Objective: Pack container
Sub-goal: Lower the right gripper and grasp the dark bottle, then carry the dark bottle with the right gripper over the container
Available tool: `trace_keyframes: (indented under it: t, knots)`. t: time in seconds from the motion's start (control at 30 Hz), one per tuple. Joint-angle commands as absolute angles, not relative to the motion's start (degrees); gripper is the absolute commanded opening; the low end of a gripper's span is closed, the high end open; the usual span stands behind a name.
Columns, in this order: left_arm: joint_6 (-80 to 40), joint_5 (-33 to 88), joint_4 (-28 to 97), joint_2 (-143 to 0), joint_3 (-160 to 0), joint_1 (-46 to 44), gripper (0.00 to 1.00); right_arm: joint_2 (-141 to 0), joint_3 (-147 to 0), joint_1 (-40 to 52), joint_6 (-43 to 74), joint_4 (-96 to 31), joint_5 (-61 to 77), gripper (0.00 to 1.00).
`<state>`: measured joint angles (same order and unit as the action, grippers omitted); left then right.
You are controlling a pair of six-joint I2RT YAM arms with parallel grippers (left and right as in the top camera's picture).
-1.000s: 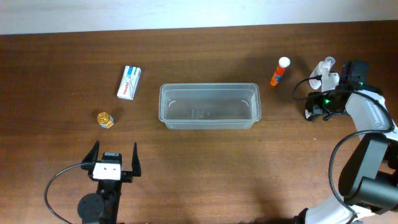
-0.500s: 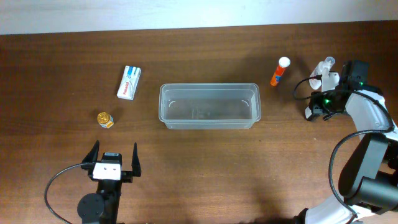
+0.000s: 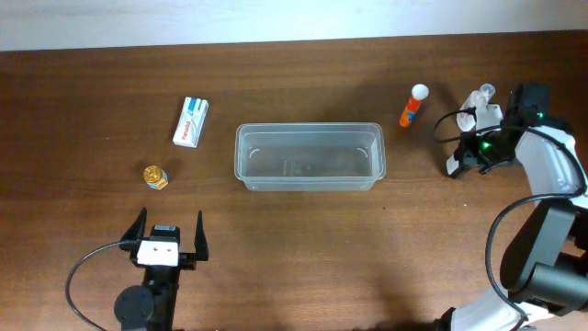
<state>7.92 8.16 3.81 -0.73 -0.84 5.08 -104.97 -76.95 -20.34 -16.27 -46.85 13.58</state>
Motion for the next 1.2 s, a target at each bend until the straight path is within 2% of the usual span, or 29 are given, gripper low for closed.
trace_keyframes:
  t: [0.0,0.2,0.4,0.57,0.83,1.17]
  knots:
    - [8.8,7.9,3.9,-0.3,-0.5,5.5,0.99,-104.0,-81.7,-20.6,-15.8,-49.4,20.1,0.15]
    - [8.8,7.9,3.9,-0.4,-0.5,5.5,0.99,-100.6,-95.4,-19.4,-15.8,-61.8,27.1,0.14]
    - [8.8,7.9,3.9,-0.3,-0.5,5.5,0.99,-98.9,-107.9,-10.9,-15.8,-71.9,27.0,0.13]
    - [8.8,7.9,3.9,-0.3,-0.5,5.5,1.00,-98.9,-109.8,-1.6,-8.9,-71.2,23.8,0.13]
    - [8.8,7.9,3.9,-0.3,-0.5,5.5,0.99,-100.5,-109.8,10.9,2.7,-69.9,9.9,0.13]
    - [8.8,7.9,3.9,-0.3,-0.5,5.5,0.99,-109.5,-109.8,16.6,13.0,-68.1,3.7,0.13]
